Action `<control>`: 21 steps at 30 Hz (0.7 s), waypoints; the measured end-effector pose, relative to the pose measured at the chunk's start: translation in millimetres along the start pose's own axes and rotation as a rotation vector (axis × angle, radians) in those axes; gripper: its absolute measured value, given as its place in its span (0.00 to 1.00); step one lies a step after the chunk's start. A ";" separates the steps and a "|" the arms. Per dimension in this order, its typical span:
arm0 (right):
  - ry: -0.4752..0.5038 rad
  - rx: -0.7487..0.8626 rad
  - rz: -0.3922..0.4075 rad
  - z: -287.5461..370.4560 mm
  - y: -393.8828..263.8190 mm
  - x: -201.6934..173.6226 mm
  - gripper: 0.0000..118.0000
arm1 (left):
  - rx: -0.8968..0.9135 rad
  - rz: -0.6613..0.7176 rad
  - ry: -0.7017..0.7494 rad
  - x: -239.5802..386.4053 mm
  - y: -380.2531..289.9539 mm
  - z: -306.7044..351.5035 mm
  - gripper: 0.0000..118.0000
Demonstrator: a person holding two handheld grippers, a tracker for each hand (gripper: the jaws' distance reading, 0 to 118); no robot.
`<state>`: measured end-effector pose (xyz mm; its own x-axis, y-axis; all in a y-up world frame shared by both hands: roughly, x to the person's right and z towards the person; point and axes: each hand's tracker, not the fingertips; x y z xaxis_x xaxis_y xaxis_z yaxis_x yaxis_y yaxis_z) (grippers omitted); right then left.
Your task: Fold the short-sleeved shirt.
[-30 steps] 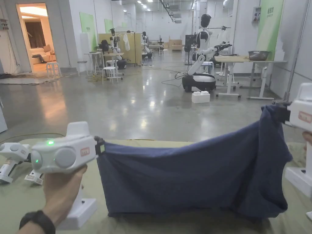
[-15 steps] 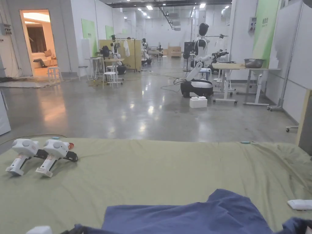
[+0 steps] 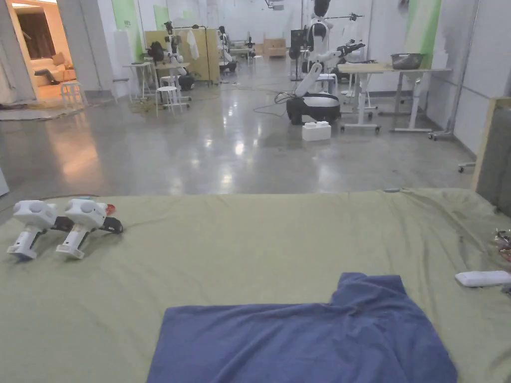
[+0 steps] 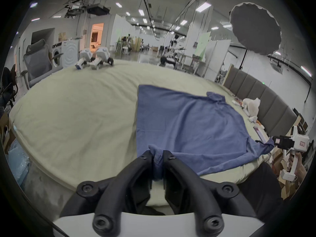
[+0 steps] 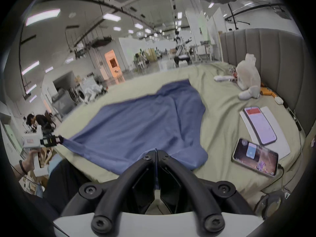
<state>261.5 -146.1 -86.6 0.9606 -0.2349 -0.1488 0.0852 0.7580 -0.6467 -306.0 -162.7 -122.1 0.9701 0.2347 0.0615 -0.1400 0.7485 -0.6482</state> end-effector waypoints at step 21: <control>-0.183 0.399 0.117 89.7 61.3 -60.2 0.74 | 0.546 -0.262 0.119 66.9 67.8 110.6 0.81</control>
<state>232.6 -30.9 -50.2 0.9977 -0.0493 -0.0459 0.0339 0.9566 -0.2894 -272.4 -27.7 -78.0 0.9971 -0.0469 0.0606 0.0550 0.9887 -0.1394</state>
